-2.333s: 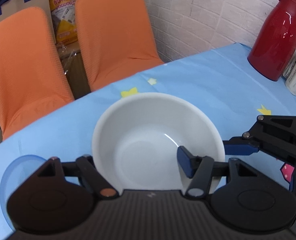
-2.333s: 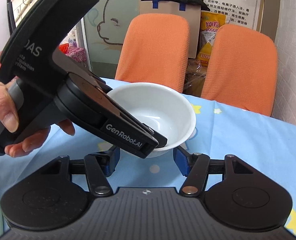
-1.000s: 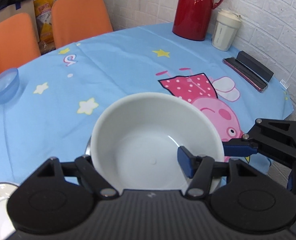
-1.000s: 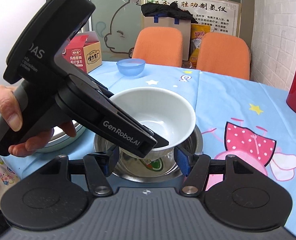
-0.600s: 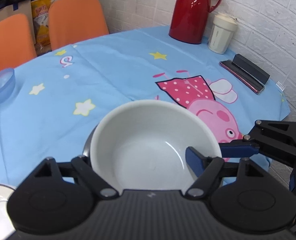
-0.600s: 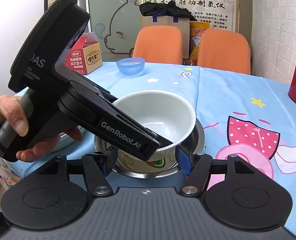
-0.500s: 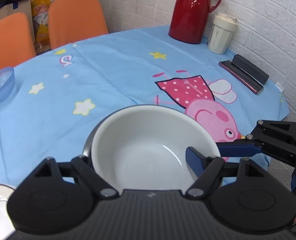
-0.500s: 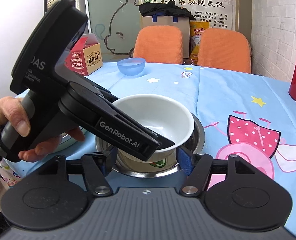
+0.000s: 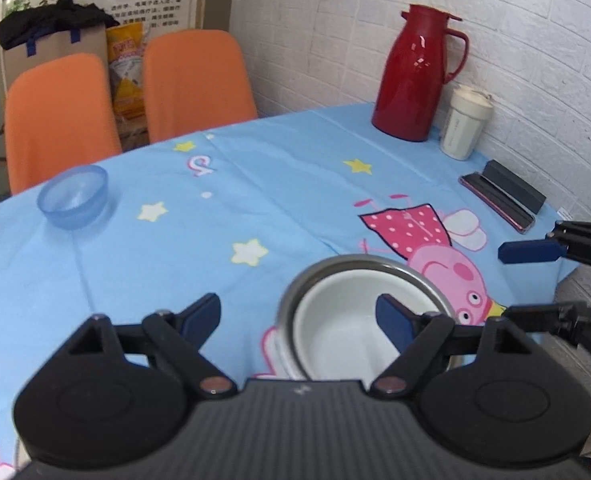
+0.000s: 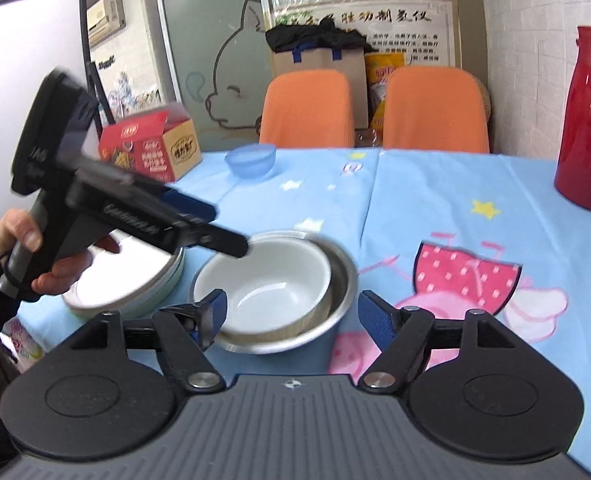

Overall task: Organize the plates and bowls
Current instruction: 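Move both open grippers to the translucent blue bowl rim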

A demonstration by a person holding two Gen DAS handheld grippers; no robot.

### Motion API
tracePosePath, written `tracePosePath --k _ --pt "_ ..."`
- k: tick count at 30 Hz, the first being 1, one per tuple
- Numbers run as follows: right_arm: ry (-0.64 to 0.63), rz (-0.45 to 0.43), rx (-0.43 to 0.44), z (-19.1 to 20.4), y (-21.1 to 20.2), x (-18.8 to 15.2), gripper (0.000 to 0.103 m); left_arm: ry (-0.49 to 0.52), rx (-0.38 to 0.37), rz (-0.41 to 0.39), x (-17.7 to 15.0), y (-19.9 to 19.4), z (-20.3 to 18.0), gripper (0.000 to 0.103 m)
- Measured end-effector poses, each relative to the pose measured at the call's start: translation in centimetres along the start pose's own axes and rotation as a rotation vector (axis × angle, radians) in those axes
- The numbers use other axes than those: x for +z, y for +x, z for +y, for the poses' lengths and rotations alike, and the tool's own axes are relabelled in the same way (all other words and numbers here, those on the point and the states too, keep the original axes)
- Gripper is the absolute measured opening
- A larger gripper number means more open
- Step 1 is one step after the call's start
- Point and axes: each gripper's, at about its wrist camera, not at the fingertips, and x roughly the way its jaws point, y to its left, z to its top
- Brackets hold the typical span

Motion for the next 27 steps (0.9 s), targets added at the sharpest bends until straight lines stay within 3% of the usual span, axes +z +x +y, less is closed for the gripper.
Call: tracePosePath --k 7,14,20,27 --pt "-0.070 -0.061 -0.011 -0.4 3.7 6.1 0.103 -0.072 0.170 -0.041 2.6 -2.0 7.2 0.083" --pt "-0.178 -0.056 0.051 0.8 12.6 13.6 0.103 -0.175 0.302 -0.010 7.8 1.3 15.9 0.083" --pt "-0.247 0.016 0.110 2.8 21.8 17.2 0.103 -0.270 0.314 0.047 10.8 8.6 22.5 0.083" --pt "-0.258 0.188 0.166 4.1 31.2 16.0 0.103 -0.325 0.297 0.122 10.3 15.4 26.5 0.083"
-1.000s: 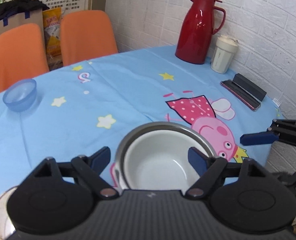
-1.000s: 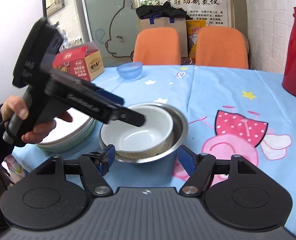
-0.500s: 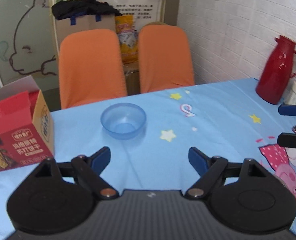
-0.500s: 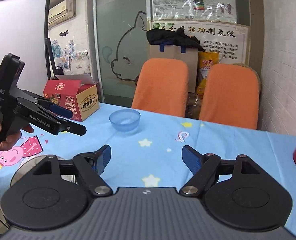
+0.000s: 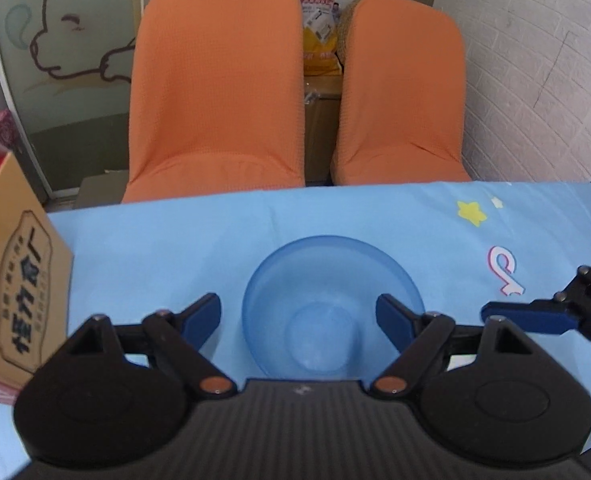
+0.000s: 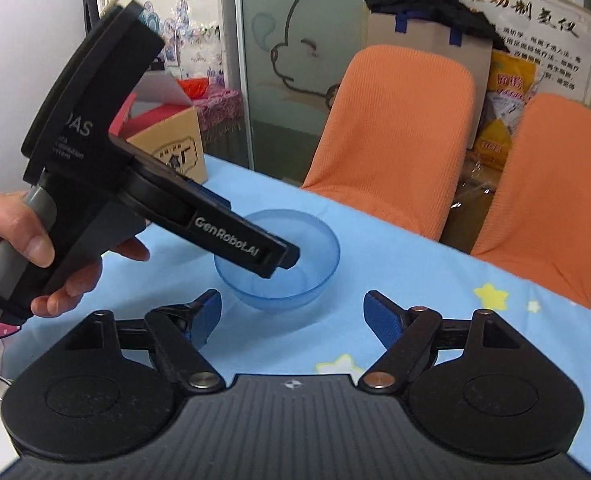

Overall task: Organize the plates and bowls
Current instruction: 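Move both open grippers to the translucent blue bowl rim, then close both grippers on the blue bowl rim and lift it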

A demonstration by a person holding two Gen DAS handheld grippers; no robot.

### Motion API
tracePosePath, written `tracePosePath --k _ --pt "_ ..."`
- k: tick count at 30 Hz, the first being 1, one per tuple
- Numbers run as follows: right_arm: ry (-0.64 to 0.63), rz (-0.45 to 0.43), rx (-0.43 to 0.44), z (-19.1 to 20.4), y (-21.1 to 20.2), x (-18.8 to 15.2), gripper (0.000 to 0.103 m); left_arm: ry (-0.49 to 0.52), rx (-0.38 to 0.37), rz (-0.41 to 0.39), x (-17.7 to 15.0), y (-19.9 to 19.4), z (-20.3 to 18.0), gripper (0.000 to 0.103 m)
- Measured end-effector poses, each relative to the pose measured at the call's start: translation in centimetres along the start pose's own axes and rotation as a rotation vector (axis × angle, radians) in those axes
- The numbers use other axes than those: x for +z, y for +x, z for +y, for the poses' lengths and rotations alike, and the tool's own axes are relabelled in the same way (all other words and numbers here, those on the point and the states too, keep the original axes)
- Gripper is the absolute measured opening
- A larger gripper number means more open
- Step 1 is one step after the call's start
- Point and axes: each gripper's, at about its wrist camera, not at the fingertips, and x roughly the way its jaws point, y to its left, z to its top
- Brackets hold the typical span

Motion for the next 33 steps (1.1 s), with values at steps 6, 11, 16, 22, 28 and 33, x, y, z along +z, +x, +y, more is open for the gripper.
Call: tracePosePath --k 6,11,16,22,28,33 --pt "0.013 0.040 0.027 0.5 3.5 0.2 0.103 0.030 0.004 -0.008 0.7 1.3 -0.1 0.083" --pt "0.000 0.052 0.016 1.2 5.0 0.8 0.103 0.046 -0.015 0.004 0.8 2.1 -0.1 0.083" --pt "-0.014 0.052 -0.017 2.1 5.6 0.4 0.103 0.082 -0.075 0.032 0.6 2.5 0.1 0.066" --pt "0.008 0.033 -0.041 1.8 5.6 0.3 0.103 0.112 -0.075 0.014 0.3 2.2 0.3 0.043" --pt "0.016 0.024 -0.044 1.3 5.2 0.6 0.103 0.100 -0.085 0.004 0.3 1.3 -0.2 0.043" --pt "0.008 0.000 -0.051 1.2 3.1 1.2 0.103 0.116 -0.089 -0.040 0.5 -1.7 -2.1 0.043"
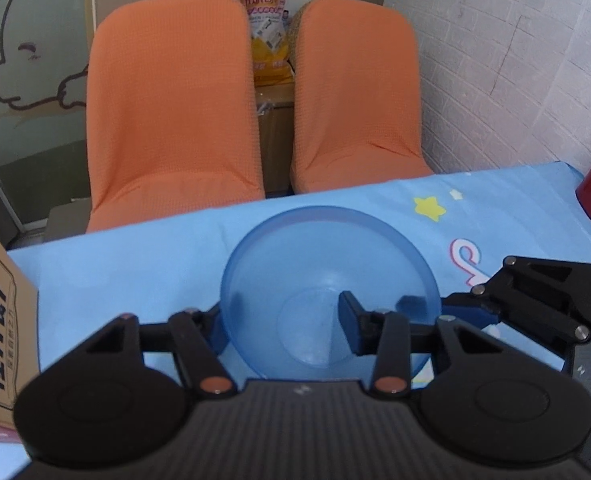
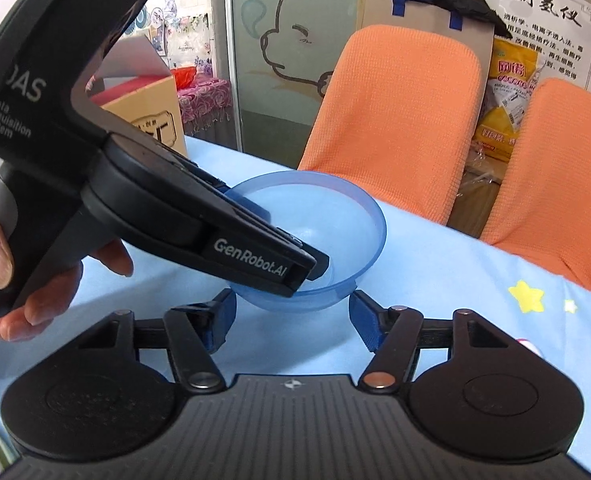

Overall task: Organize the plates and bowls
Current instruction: 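Close both grippers on the blue bowl rim and lift it, then lower the blue bowl into the white bowl and open both grippers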

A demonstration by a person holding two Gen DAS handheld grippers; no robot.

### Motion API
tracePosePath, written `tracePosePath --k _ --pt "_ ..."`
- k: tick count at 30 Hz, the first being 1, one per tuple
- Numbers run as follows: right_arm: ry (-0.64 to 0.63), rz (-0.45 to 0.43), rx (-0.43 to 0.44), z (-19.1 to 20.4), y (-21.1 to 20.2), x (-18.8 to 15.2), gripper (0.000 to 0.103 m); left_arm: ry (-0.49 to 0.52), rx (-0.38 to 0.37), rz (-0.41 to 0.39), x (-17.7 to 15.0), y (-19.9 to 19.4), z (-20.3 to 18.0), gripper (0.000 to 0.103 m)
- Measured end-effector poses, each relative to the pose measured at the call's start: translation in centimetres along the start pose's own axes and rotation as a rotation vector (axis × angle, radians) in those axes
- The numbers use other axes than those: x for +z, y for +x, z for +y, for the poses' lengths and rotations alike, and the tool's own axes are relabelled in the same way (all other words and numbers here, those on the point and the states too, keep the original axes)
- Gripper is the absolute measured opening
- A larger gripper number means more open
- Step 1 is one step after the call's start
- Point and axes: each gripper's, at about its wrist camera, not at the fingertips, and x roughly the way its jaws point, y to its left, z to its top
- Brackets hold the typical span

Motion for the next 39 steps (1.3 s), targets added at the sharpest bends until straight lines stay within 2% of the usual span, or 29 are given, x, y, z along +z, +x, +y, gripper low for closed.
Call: tracePosePath --k 4,9,16,20,25,30,39 --pt "-0.001 -0.031 -0.016 0.3 -3.8 -0.3 0.103 0.032 -0.021 -0.026 -0.3 -3.3 -3.3 0.043" --pt "0.021 -0.074 -0.048 1.4 -10.3 -2.5 0.103 0.090 -0.062 -0.066 -2.5 -8.0 -8.9 0.043" --pt "0.082 -0.133 -0.112 3.1 -18.9 -8.9 0.103 0.152 -0.156 -0.088 -8.0 -12.7 -16.9 0.043" --pt "0.082 -0.144 -0.171 3.9 -22.4 -12.5 0.103 0.188 -0.199 -0.088 -11.5 -13.9 -20.8 0.043" --pt "0.122 -0.134 -0.211 4.4 -24.9 -16.3 0.103 0.228 -0.226 -0.062 -14.9 -14.4 -24.1 0.043" --pt "0.172 -0.133 -0.196 5.1 -25.6 -19.0 0.103 0.254 -0.221 -0.027 -17.9 -14.4 -24.7 0.043" --pt "0.182 -0.110 -0.169 5.6 -24.8 -20.8 0.103 0.257 -0.214 0.041 -18.7 -12.7 -23.9 0.043"
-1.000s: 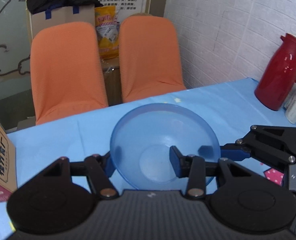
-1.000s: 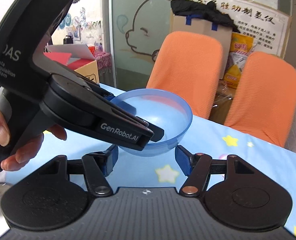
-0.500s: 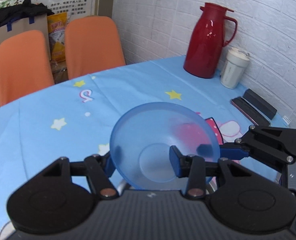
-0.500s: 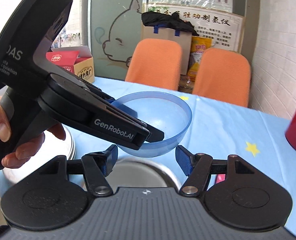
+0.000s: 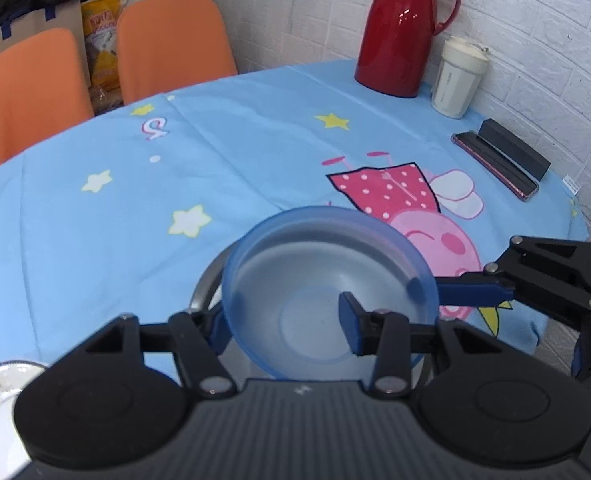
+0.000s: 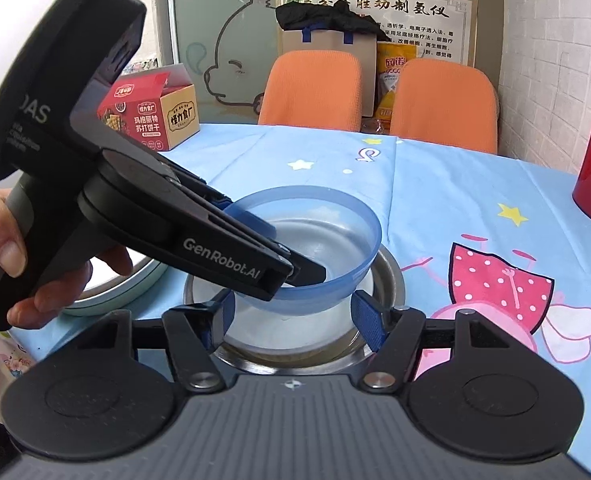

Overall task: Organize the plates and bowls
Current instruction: 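Lower the blue bowl into the white bowl and open both grippers, then close both grippers on the steel bowl rim holding the nested bowls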

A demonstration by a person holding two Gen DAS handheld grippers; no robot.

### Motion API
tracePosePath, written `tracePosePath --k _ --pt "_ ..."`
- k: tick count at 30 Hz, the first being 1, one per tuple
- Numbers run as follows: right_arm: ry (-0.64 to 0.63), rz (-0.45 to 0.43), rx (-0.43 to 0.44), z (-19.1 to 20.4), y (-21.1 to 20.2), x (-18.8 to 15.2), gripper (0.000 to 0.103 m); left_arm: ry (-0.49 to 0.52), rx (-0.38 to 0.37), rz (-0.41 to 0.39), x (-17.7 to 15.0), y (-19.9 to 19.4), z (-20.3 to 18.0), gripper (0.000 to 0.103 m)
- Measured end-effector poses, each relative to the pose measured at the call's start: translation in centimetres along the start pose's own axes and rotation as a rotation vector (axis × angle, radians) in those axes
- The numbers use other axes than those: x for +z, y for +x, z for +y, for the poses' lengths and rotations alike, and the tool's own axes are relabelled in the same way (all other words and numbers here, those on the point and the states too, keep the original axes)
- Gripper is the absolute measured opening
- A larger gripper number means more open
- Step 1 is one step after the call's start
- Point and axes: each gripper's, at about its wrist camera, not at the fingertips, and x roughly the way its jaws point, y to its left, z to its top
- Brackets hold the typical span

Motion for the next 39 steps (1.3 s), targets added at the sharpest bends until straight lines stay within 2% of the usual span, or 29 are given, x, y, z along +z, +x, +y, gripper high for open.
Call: tracePosePath --k 1,2,3,4,5,9,14,23,32,39 --pt "0.001 -0.003 0.001 0.0 -0.3 -0.3 0.103 0.002 0.000 0.008 -0.1 0.2 0.1 0.044" --pt "0.001 -0.001 0.002 -0.1 -0.4 -0.3 0.103 0.001 -0.005 0.014 -0.3 0.3 0.2 0.051" --pt "-0.001 0.002 0.006 -0.2 -0.6 -0.3 0.103 0.000 -0.011 0.012 -0.4 0.1 0.3 0.071" --pt "-0.003 0.008 0.008 0.0 -1.3 -1.2 0.103 -0.007 -0.017 0.007 -0.5 -0.4 0.4 0.081" --pt "-0.003 0.016 0.009 -0.1 -1.6 -1.4 0.103 -0.015 -0.033 -0.004 -0.7 -1.0 0.6 0.086" --pt "0.013 0.012 0.005 -0.5 -3.8 -2.9 0.103 0.005 -0.013 -0.082 -1.4 -4.5 0.5 0.092" --pt "0.072 -0.043 -0.034 -1.3 -5.1 -3.5 0.103 -0.013 0.055 -0.130 -2.1 -6.4 0.9 0.093" --pt "0.126 -0.076 -0.092 -2.7 -2.8 -2.0 0.103 -0.108 0.150 -0.036 -1.0 -2.4 3.6 0.093" --pt "0.160 -0.031 -0.102 -3.7 1.0 -1.3 0.103 -0.097 0.150 0.002 0.4 0.1 4.1 0.093" --pt "0.192 0.017 -0.096 -4.2 3.2 -1.4 0.103 -0.072 0.127 0.075 0.7 2.8 4.3 0.093"
